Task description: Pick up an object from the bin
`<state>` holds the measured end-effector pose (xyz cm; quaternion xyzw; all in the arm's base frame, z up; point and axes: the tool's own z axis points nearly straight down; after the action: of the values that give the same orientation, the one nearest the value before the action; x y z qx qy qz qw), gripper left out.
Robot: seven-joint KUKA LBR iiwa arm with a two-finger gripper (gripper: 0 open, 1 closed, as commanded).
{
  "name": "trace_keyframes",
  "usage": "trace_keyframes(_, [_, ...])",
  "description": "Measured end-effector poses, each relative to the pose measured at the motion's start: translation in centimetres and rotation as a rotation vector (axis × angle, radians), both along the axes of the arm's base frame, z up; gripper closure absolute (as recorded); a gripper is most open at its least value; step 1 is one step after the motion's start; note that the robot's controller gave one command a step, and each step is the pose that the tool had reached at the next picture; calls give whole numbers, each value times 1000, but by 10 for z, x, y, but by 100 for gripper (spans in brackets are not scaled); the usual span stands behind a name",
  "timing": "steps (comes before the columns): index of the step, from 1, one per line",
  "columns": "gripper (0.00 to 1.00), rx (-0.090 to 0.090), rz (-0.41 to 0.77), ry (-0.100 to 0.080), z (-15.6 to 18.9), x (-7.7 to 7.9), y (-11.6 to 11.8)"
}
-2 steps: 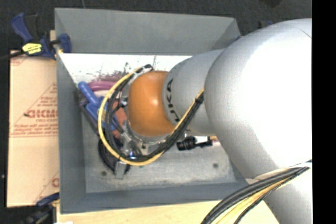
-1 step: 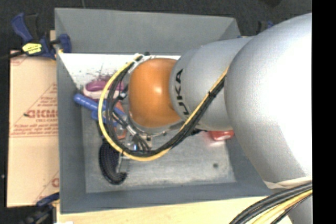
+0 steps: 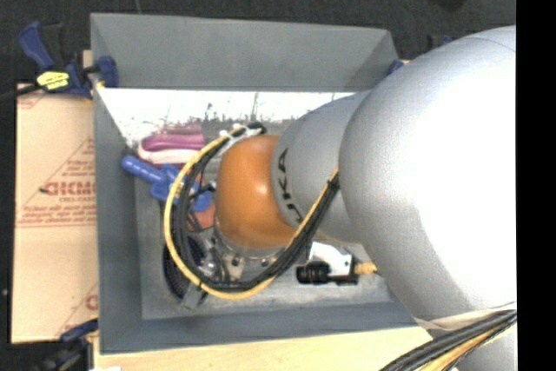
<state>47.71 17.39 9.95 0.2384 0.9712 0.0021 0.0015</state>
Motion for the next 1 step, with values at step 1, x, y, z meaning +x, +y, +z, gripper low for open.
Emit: trace_keyframes(1, [0,1,19,-3,-28,11,27])
